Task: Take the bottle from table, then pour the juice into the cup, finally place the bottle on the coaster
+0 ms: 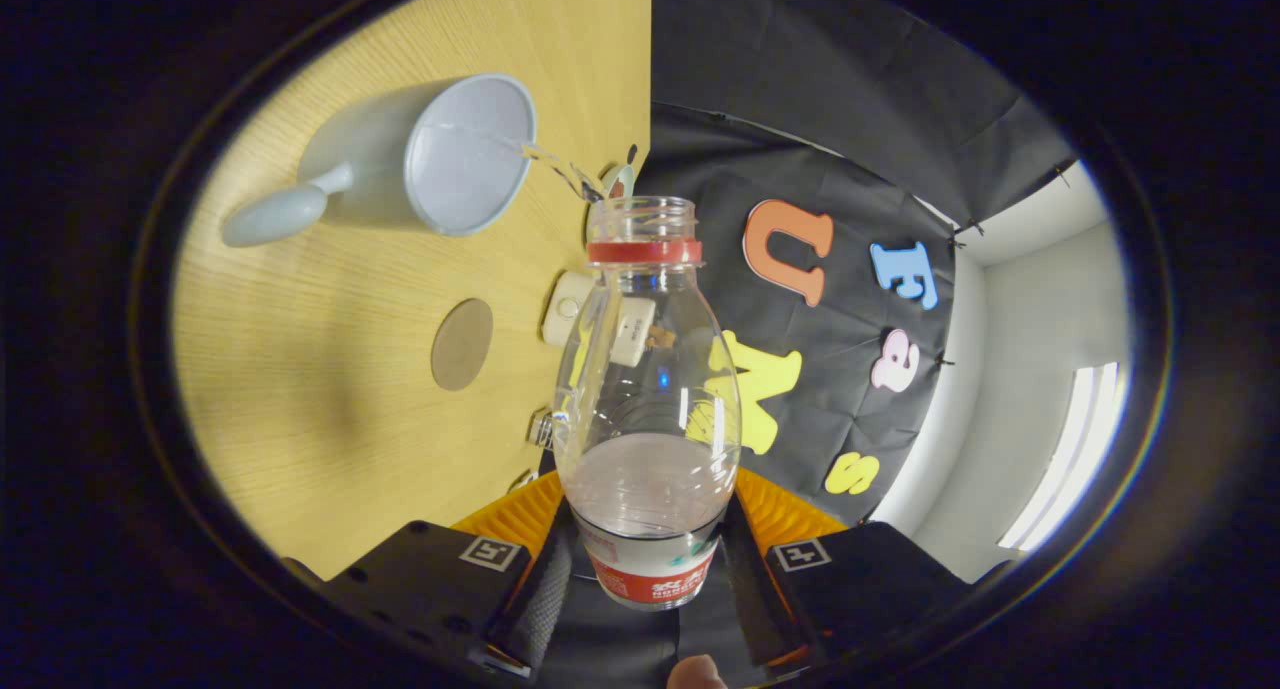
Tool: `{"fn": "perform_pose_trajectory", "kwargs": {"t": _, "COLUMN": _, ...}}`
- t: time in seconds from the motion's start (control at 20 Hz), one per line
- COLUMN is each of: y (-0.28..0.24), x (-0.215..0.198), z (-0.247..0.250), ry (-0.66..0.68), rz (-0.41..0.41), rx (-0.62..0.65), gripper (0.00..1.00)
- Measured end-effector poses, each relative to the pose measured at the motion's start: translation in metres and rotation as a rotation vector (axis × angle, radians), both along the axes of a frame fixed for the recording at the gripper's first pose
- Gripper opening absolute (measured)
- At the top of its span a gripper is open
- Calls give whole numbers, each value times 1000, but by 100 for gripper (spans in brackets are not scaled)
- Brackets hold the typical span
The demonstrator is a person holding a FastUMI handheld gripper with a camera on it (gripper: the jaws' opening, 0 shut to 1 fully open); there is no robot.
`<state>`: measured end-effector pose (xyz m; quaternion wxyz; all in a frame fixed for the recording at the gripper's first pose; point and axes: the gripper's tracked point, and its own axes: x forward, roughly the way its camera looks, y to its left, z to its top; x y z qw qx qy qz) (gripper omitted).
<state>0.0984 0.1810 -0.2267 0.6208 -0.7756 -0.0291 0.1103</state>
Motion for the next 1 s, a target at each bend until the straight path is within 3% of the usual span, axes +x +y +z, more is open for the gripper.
{"fn": "perform_pose_trajectory", "kwargs": {"t": 1.0, "y": 5, "x": 9, "z": 10, "ry": -19, "rz": 19, "rx": -94, "gripper": 77}}
